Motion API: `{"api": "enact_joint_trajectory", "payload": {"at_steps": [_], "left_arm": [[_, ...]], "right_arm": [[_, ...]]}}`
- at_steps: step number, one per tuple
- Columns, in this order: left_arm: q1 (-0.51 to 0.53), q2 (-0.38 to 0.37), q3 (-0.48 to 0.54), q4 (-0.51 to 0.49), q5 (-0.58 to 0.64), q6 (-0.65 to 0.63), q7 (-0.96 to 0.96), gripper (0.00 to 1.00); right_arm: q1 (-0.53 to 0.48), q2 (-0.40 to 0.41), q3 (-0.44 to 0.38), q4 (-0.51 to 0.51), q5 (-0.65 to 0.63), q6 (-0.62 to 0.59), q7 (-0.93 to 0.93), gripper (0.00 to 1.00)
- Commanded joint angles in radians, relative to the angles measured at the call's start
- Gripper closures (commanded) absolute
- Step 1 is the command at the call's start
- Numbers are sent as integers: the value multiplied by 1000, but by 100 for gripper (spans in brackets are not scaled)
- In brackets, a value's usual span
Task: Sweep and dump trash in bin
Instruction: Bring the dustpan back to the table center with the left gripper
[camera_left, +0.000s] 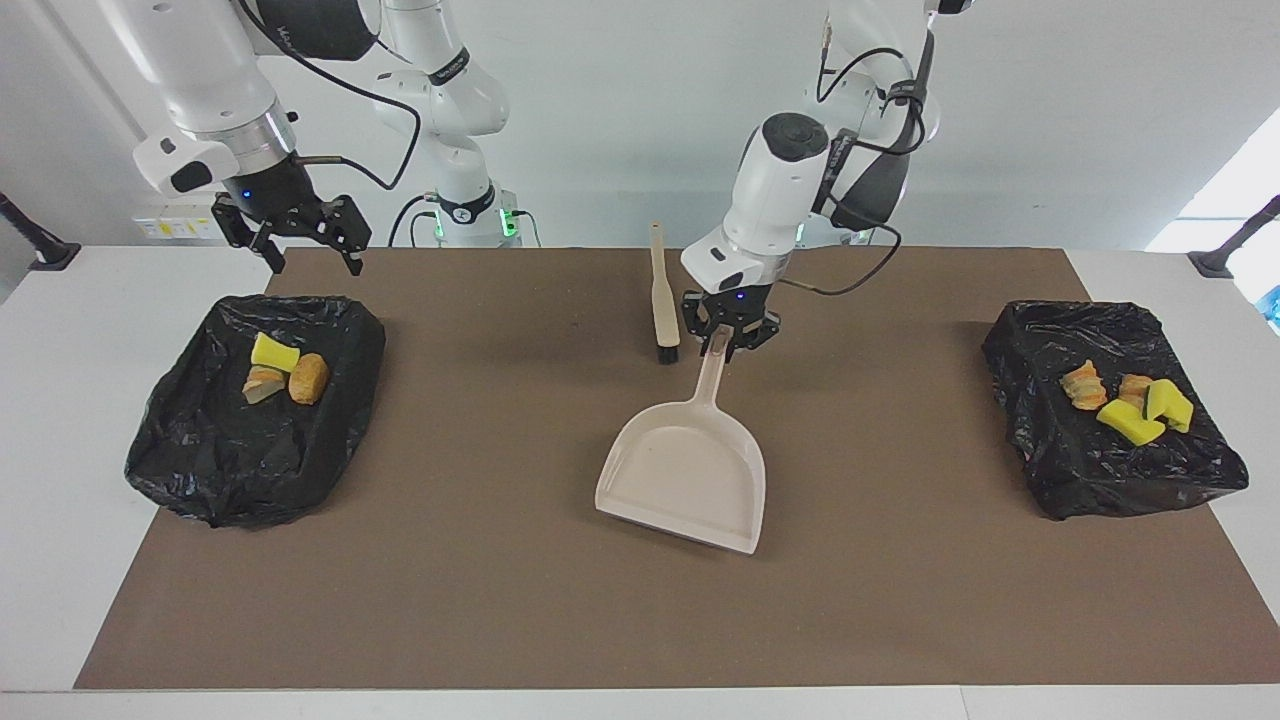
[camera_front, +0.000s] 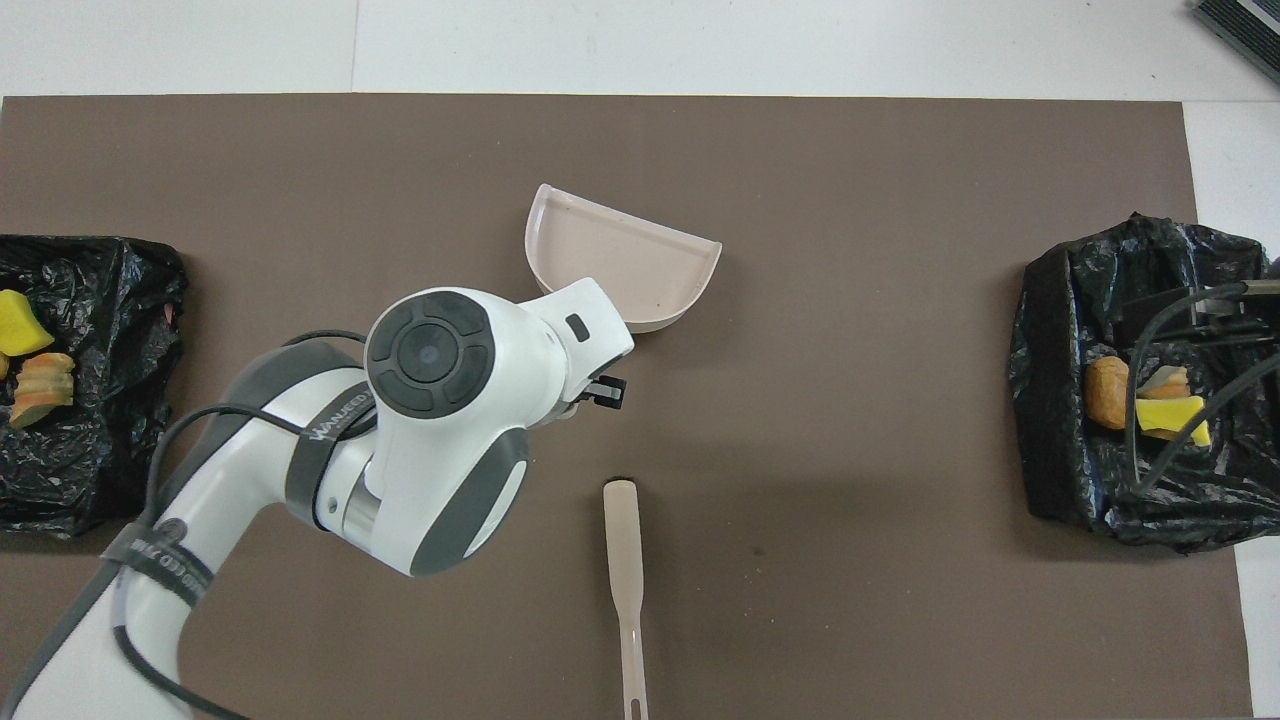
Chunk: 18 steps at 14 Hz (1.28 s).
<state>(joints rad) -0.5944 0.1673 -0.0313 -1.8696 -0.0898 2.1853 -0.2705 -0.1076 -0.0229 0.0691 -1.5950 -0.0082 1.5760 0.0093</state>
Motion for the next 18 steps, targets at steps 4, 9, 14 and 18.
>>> {"api": "enact_joint_trajectory", "payload": {"at_steps": [4,9,14,18], "left_arm": [[-77,44,21,-8,-25,56,-85,100],[-90,37,19,-43,-37,56,-92,100],[-104,41,22,-48,-47,67,-149,37],[-85,32,25,-43,-47,41,-181,0]], "right_arm": [[-17,-18,9,-19,2,-21,6,0],[-17,-20,9,-19,2,-31,8,0],[-17,-20,9,-20,2,-34,9,0],[-17,-22,9,-22,2,-36,9,0]]}}
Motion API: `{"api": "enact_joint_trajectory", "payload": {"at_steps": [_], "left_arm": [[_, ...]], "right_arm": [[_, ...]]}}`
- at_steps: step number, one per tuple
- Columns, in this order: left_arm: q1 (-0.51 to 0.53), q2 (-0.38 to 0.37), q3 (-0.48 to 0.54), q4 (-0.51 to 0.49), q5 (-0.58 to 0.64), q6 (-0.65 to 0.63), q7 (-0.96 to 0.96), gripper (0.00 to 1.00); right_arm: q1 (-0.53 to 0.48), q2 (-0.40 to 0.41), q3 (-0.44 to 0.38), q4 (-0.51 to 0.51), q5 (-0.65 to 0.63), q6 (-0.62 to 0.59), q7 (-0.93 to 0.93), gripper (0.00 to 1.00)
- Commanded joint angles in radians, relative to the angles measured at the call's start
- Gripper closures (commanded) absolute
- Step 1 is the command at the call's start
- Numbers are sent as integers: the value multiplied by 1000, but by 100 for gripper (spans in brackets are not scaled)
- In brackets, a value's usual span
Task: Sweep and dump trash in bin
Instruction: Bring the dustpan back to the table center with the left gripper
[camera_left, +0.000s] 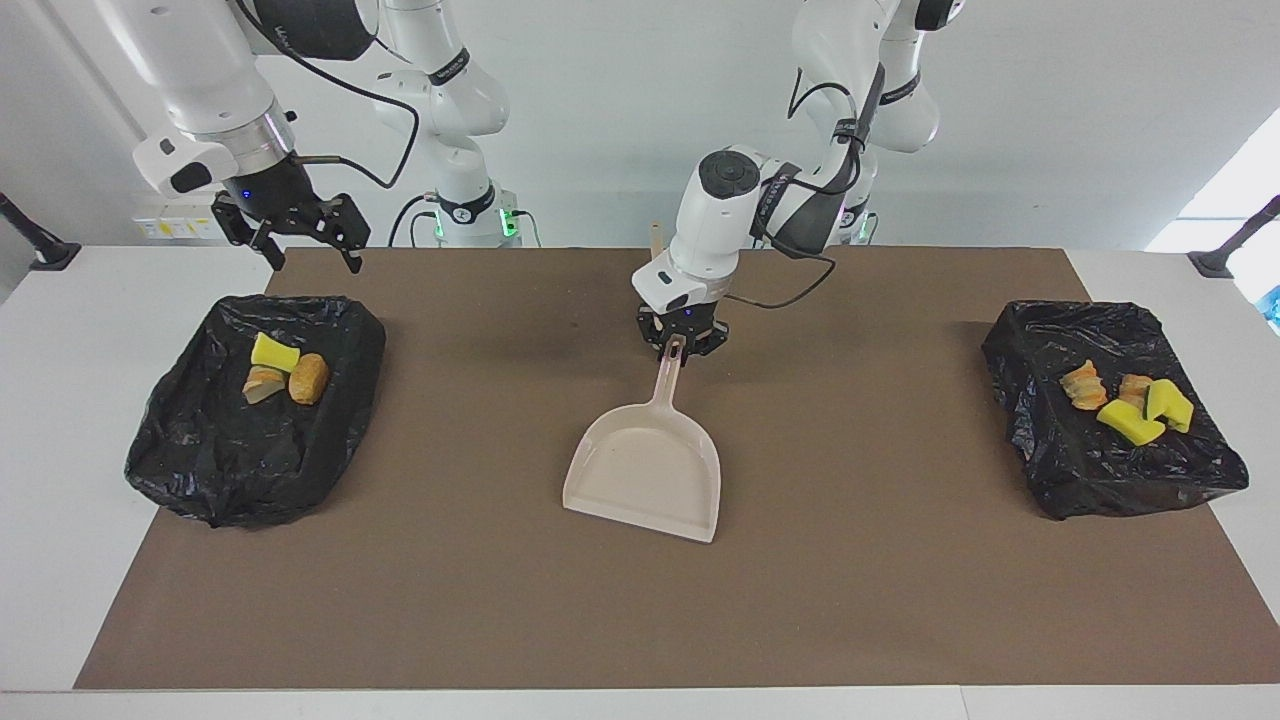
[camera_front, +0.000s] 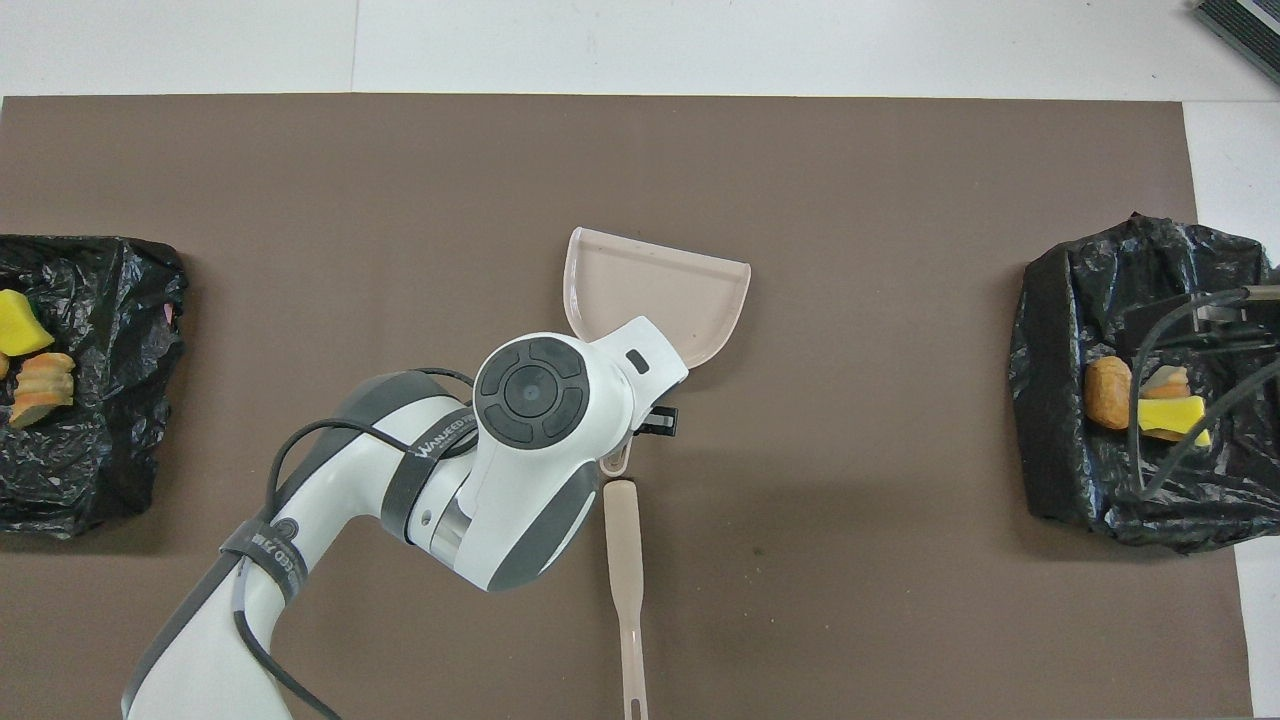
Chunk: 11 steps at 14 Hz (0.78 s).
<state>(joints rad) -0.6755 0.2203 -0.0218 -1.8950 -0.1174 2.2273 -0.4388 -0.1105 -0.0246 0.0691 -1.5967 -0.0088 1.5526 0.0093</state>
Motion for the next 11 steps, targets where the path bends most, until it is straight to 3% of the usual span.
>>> {"api": "enact_joint_trajectory", "payload": {"at_steps": [1,6,11], "left_arm": [[11,-28,20,-13,-19,-15,-12,0],[149,-125,23,10,-18,-113,0,0],[350,-242,23,20,-8,-247,44,0]], "right_arm": [[-14,-20,9,-20,3,-13,9,0],[-14,-20,9,-20,3,-14,9,0],[-14,-20,9,-20,3,-13,9,0]]}}
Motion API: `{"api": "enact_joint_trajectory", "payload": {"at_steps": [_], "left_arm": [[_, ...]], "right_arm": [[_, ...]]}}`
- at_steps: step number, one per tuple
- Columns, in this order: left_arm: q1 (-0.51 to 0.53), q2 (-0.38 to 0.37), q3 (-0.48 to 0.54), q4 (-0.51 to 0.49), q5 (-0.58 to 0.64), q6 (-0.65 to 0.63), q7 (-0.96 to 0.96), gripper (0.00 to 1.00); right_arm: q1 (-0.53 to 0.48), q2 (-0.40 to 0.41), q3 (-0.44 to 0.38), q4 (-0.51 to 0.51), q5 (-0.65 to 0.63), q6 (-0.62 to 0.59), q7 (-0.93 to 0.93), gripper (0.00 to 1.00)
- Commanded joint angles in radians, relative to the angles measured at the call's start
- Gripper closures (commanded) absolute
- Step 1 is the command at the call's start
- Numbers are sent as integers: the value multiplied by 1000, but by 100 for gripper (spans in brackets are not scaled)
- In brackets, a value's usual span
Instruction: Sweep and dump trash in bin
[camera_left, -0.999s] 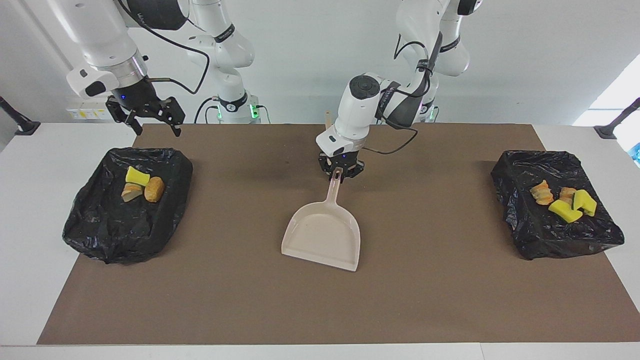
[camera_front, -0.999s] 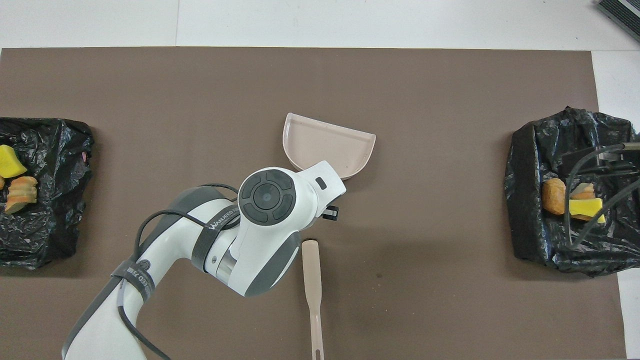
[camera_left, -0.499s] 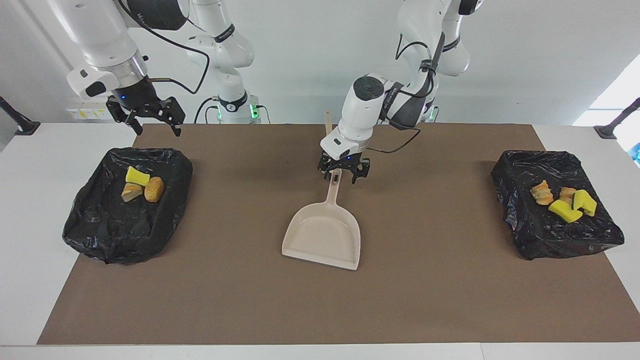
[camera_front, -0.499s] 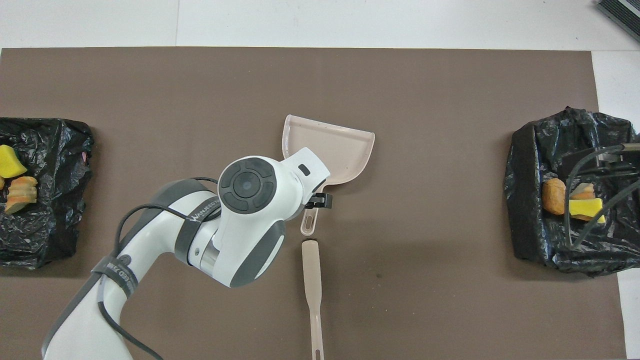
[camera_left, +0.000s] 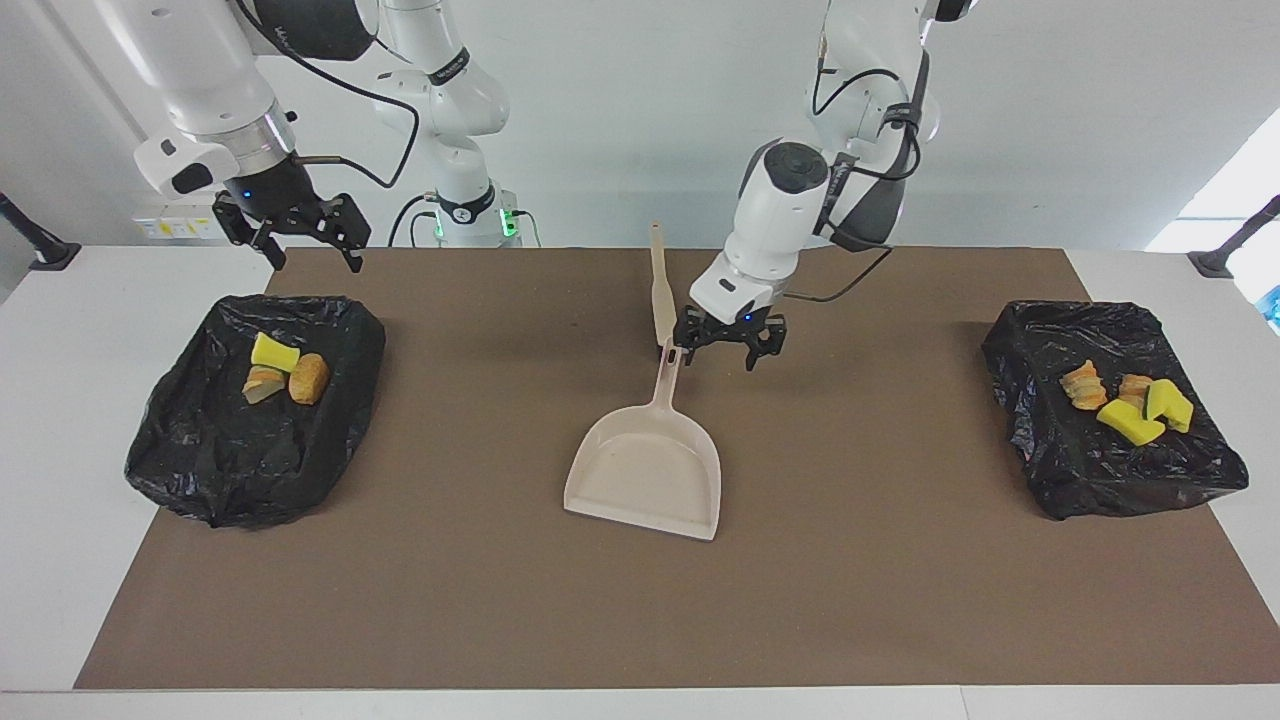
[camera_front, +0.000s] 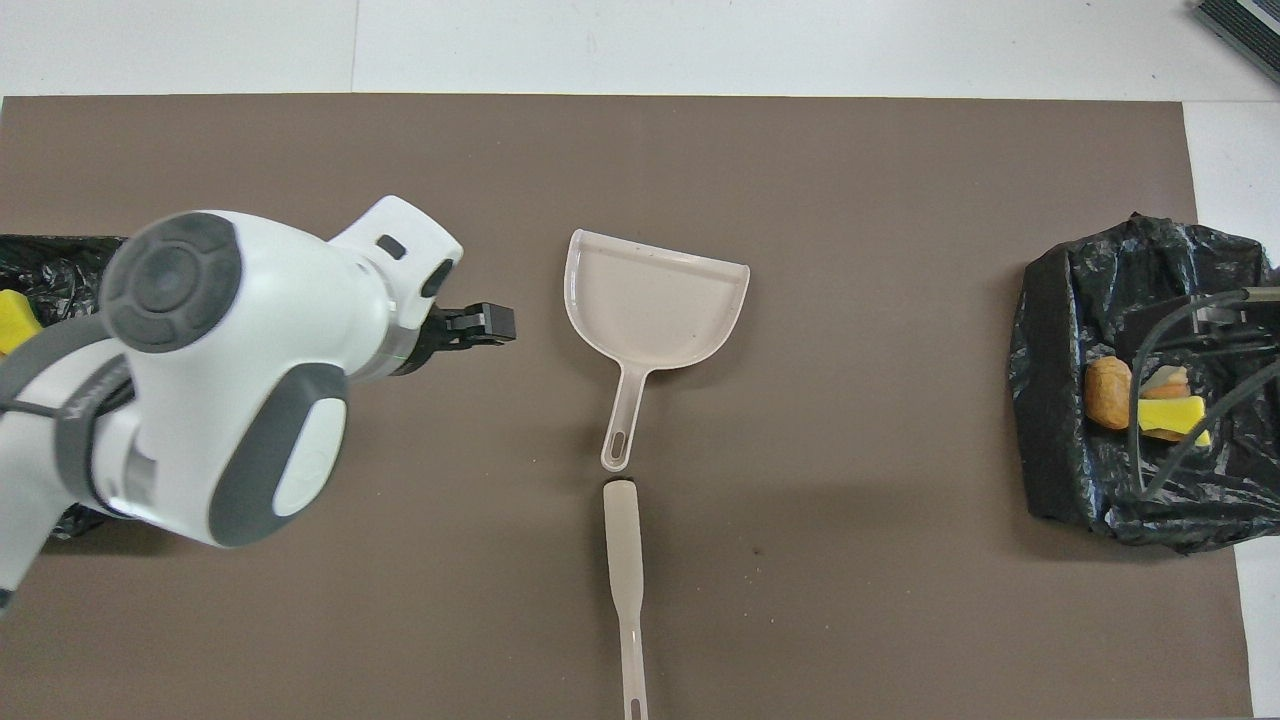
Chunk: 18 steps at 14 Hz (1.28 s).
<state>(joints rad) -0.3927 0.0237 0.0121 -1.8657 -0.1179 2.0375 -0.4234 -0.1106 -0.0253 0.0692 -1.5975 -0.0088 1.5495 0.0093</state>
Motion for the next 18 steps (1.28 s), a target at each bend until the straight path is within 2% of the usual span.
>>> {"api": "enact_joint_trajectory", "payload": {"at_steps": [1,9,12,15,17,18], "left_arm": [[93,-60,-9,-6,-6,-83,55,0],[319,-128,-9,-6,-5,-247,362,0],[357,-145,-9,5,-3,-261,405,0],[368,-137,-3,89,10,-292,403,0],[354,-120,-9,198,139,-400,405,0],[353,-116,-11,236,155,-433,403,0]], "right_arm": [[-14,-19,9,-18,3,-11,11,0],[-15,-19,9,-18,1,-14,12,0],[-15,-19,9,-19,0,-17,12,0],[-15,-19,9,-19,0,-31,12,0],[-14,-19,9,-18,0,-31,12,0],[-14,-19,9,-19,0,-32,12,0]]}}
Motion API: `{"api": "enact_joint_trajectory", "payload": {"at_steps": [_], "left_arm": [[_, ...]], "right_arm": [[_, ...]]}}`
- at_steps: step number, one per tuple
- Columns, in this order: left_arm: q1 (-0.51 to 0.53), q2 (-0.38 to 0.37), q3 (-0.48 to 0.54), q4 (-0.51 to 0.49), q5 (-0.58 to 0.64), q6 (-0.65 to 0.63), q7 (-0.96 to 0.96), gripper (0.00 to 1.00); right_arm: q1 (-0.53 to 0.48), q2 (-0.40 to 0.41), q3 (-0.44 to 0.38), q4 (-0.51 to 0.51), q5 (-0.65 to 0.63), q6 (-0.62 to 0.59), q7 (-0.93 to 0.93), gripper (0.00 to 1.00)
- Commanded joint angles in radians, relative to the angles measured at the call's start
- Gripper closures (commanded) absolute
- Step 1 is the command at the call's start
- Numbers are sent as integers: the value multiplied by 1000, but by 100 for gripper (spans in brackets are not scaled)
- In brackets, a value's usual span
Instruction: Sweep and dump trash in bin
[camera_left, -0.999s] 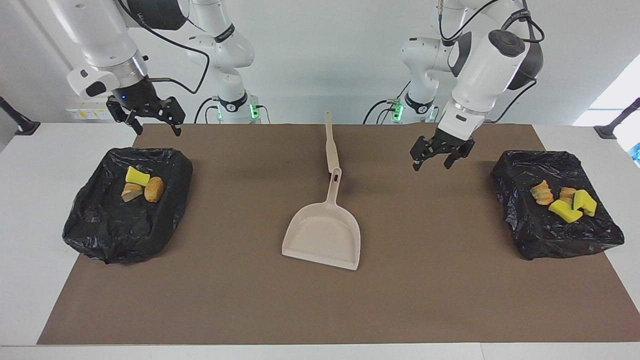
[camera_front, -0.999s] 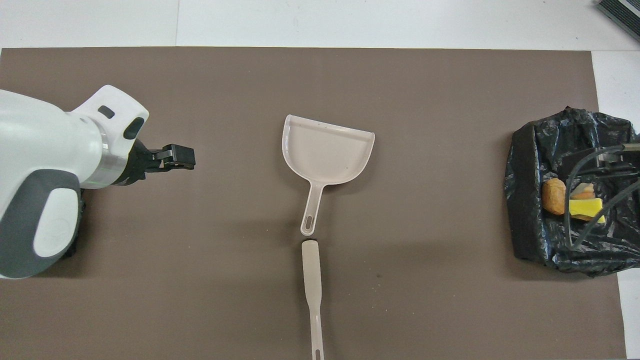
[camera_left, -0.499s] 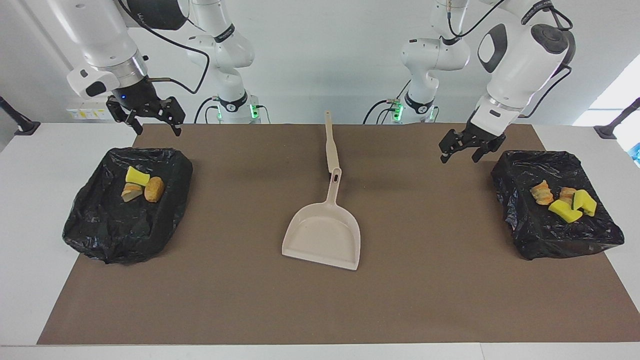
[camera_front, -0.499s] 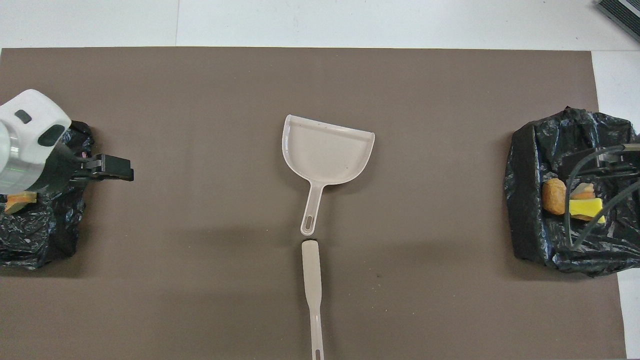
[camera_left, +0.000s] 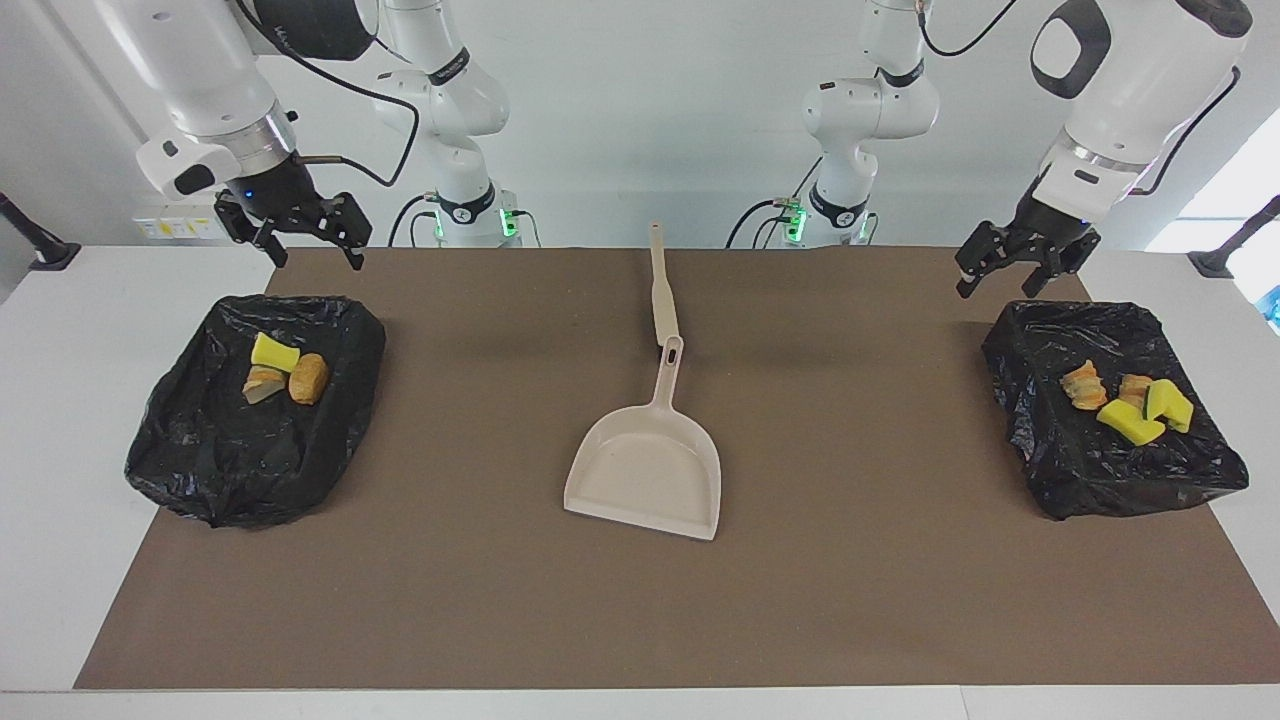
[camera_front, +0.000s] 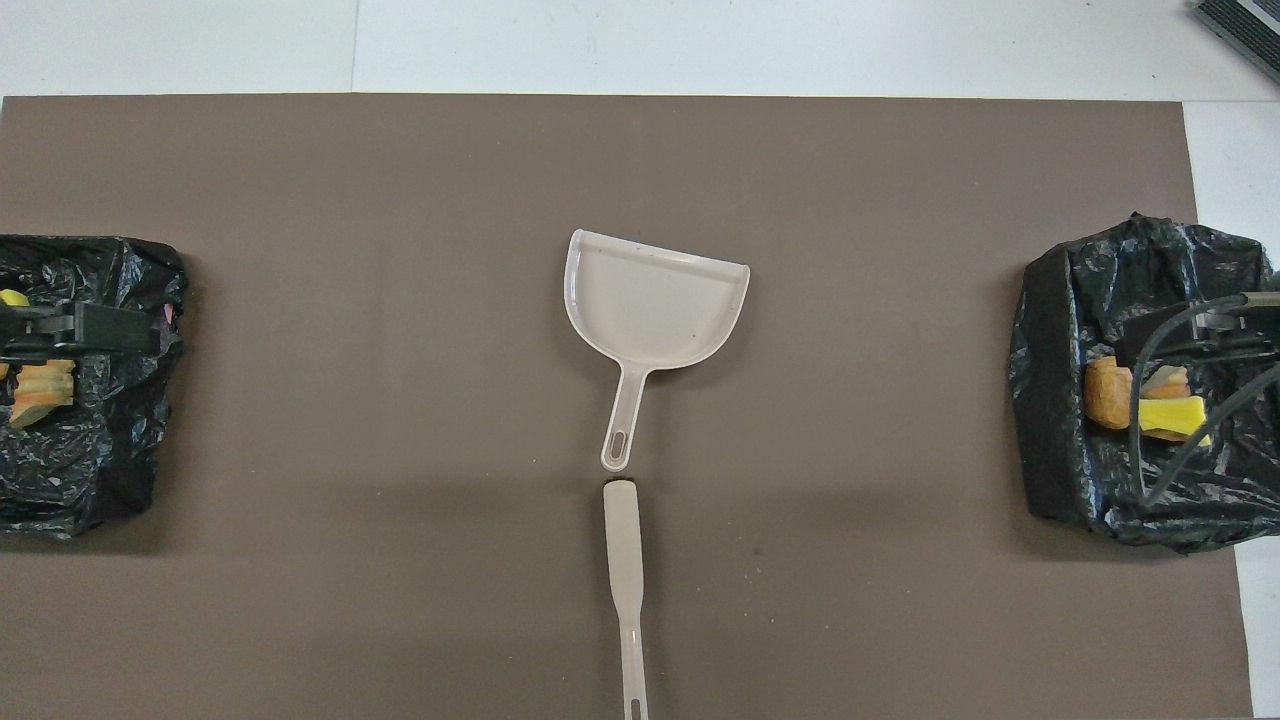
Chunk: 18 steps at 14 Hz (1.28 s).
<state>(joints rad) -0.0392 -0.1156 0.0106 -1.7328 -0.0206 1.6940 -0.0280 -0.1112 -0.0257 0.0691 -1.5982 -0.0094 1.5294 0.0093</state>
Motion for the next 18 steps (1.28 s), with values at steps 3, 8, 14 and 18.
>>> {"api": "enact_joint_trajectory", "payload": {"at_steps": [3,8,14,18], "left_arm": [[-2,27,-12,185,68,-183,7,0],[5,2,-15,148,31,-154,8,0],[9,-6,-15,113,18,-119,8,0],[9,-15,-15,90,-10,-103,8,0]], "right_arm": [[-13,-20,9,-19,0,-14,12,0],[-13,-25,9,-20,0,-32,12,0],[-13,-25,9,-22,2,-34,12,0],[-13,-25,9,-22,2,-38,14,0]]}}
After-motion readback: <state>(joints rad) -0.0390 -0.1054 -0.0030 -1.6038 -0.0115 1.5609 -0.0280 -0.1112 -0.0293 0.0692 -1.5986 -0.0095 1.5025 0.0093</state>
